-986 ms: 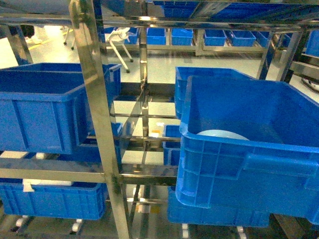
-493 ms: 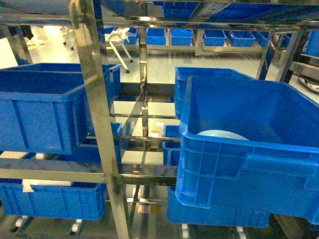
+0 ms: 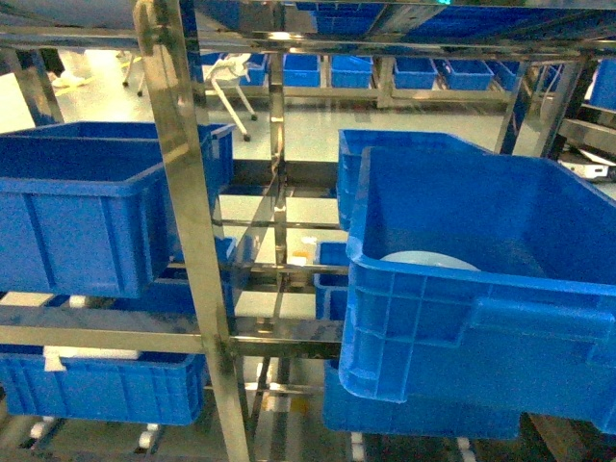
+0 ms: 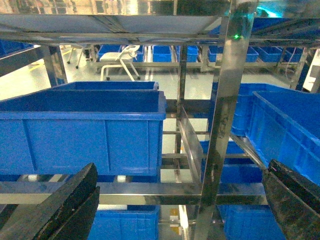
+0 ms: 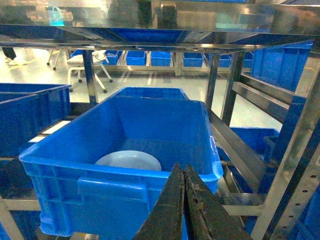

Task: Place blue tray on left shelf second layer neatly

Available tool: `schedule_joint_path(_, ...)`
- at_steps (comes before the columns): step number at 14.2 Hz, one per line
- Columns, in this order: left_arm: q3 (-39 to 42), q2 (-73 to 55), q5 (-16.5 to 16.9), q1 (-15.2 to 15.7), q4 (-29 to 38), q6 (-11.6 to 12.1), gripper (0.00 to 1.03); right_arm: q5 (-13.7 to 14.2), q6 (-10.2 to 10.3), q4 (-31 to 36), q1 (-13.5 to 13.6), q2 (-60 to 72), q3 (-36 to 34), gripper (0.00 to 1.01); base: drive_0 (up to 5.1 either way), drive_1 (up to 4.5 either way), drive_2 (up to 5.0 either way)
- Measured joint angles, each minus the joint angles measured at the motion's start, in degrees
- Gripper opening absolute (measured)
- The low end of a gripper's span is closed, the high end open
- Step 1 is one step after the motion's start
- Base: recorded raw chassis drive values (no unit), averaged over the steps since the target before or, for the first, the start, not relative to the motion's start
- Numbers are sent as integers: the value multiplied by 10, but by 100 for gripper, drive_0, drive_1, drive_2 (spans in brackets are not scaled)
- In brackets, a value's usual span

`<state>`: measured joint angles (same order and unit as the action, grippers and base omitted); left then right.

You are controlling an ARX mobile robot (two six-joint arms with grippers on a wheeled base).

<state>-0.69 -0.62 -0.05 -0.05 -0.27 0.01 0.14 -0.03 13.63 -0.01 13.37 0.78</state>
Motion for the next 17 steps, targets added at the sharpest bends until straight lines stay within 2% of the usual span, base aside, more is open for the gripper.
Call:
schedule_joint_path(4,0,0,0,0,0,0,98,0,0,-38,0,-36,0,2,0,0,0)
schedule_joint_path(5,0,0,0,0,0,0,98,0,0,-130,0,-96,0,2,0,0,0)
schedule_joint_path(6,0,0,0,0,0,0,98,-2,0,-126,0,-131,1,2,0,0,0)
schedule_joint_path(7,0,0,0,0,0,0,98,0,0,-144,0,-131,0,2,0,0,0)
schedule_joint_path(10,0,0,0,0,1,0,98,-1,0,-139,0,-131,0,3,0,0,0)
schedule_joint_path(11,0,0,0,0,0,0,98,-1,0,-139,0,-131,0,35,0,0,0)
schedule_joint_path(12,0,0,0,0,0,0,98,-1,0,-139,0,-131,0,44,0,0,0)
schedule_joint_path(14,0,0,0,0,0,0,98,-1,0,-139,0,-131,0,75,0,0,0)
schedule_joint_path(16,0,0,0,0,0,0,98,-1,0,-139,0,-131,0,99,0,0,0)
schedule_joint_path(17,0,0,0,0,0,0,98,-1,0,-139,0,-131,0,99,0,0,0)
